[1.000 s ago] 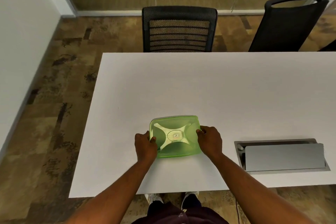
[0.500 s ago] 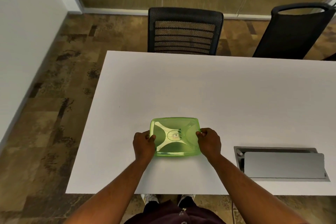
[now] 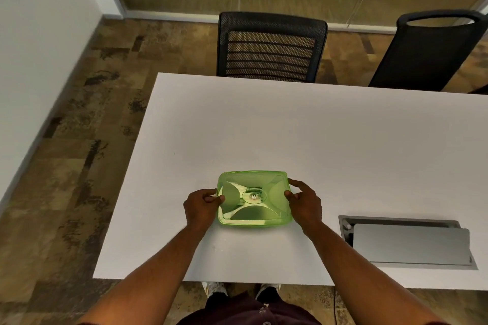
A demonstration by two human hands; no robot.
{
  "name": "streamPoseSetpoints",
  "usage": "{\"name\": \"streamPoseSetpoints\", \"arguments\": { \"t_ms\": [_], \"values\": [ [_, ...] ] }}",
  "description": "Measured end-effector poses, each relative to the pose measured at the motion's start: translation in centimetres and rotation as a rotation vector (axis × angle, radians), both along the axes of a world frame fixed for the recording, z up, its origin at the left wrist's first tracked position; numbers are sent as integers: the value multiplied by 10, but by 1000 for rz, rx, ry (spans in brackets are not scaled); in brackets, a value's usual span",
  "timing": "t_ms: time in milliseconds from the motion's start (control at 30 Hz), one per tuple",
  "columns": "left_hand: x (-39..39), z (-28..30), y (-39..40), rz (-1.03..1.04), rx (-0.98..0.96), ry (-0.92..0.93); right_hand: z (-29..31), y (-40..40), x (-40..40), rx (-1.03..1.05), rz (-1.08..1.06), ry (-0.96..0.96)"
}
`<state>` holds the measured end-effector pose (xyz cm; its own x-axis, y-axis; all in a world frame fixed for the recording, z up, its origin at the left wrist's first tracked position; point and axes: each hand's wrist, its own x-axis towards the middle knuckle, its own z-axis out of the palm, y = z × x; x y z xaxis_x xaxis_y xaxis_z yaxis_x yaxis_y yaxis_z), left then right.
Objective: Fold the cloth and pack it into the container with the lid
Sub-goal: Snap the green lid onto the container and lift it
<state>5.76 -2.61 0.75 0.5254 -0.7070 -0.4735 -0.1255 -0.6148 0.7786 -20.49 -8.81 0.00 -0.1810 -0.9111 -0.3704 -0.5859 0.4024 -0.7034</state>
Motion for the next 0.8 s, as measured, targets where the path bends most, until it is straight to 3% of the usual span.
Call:
{"name": "streamPoseSetpoints", "arguments": {
  "t_ms": [133, 300, 400, 500, 567, 700, 800],
  "values": [
    [-2, 2, -1, -70, -15, -50, 2, -2, 3, 32, 15, 23],
    [-2, 7, -4, -432, -130, -338, 9, -6, 3, 68, 99, 62],
    [6, 11, -11, -736, -164, -534, 16, -10, 0, -7, 255, 261],
    [18, 18, -26, -1021, -109, -498, 29, -20, -5, -174, 441, 285],
    [22, 23, -37, -1168, -19, -513, 37, -30, -9, -145, 645, 279],
    [19, 25, -47, -1338, 109, -599, 43, -44, -9, -22, 1059, 450],
    [17, 21, -49, -1381, 150, -646, 37, -47, -9, 20, 1185, 519]
  ]
}}
